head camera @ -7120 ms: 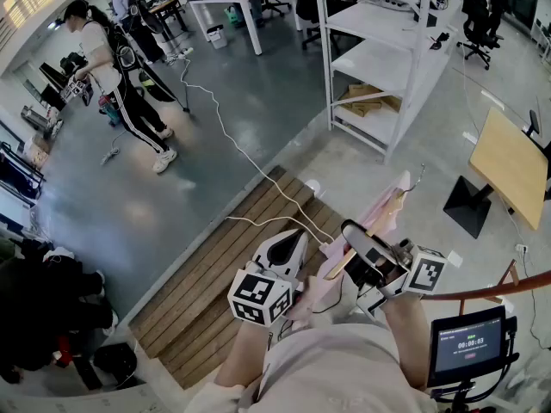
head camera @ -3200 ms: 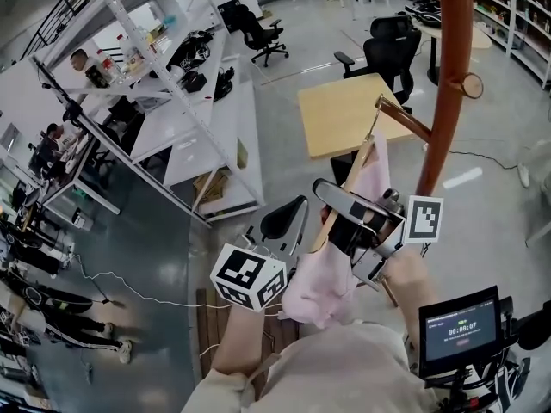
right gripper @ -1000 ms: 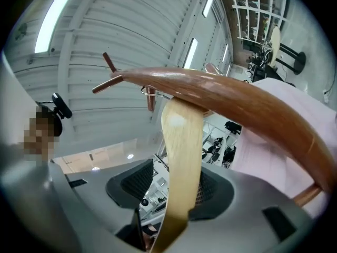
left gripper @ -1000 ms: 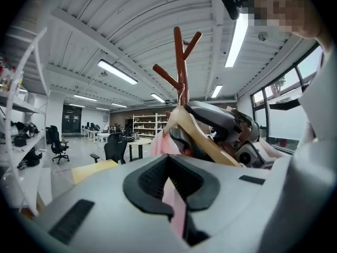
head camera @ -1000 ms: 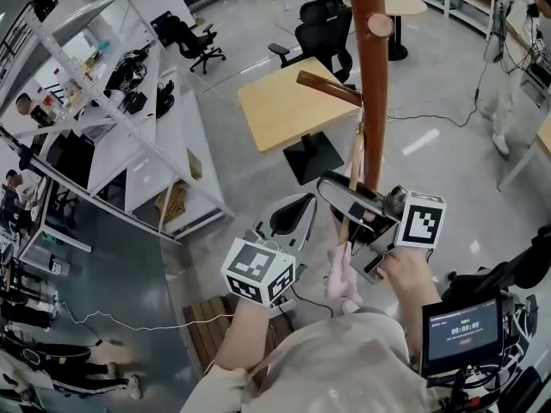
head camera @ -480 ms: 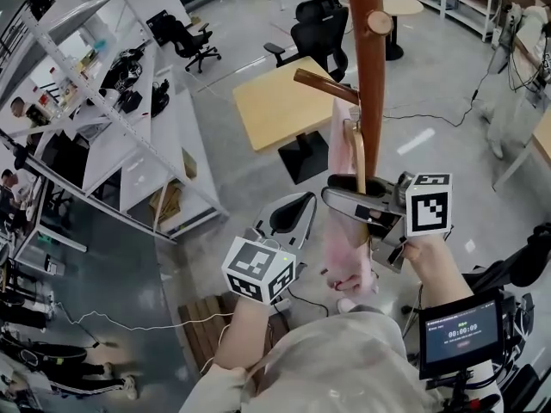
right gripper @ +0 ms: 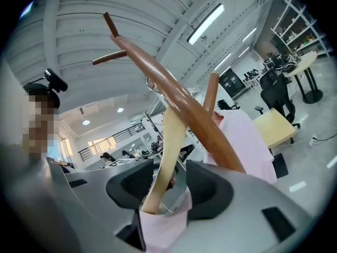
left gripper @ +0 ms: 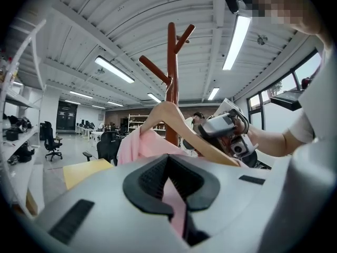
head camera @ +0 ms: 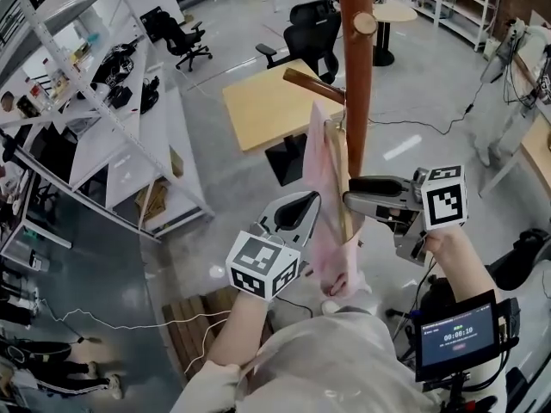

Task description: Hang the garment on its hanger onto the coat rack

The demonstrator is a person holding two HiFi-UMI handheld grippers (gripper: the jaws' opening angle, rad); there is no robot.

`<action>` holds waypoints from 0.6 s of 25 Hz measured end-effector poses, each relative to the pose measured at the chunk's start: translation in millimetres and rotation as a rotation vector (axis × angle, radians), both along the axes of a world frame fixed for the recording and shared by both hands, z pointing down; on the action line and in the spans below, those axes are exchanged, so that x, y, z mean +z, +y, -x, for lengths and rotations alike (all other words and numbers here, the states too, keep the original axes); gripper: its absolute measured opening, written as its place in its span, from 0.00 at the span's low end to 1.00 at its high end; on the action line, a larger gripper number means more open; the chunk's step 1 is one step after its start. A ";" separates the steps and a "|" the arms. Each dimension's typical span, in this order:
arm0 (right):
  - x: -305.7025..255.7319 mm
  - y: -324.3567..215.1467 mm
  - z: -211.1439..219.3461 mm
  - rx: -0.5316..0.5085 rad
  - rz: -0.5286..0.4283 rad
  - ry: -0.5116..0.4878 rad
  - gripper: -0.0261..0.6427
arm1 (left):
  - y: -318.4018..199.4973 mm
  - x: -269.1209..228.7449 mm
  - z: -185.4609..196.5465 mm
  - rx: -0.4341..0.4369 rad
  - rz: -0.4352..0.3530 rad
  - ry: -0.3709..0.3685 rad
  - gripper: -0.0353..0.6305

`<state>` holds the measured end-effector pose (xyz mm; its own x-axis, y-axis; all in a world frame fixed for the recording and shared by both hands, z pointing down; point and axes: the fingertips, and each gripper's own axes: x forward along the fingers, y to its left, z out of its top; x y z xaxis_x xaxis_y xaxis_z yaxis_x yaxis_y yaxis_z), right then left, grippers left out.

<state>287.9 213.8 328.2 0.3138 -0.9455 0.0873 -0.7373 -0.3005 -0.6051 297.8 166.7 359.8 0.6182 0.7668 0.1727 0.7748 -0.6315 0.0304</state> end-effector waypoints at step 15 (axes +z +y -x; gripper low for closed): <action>-21.3 32.8 22.2 0.137 -0.129 0.097 0.30 | 0.7 9.1 2.0 0.004 0.028 0.002 0.06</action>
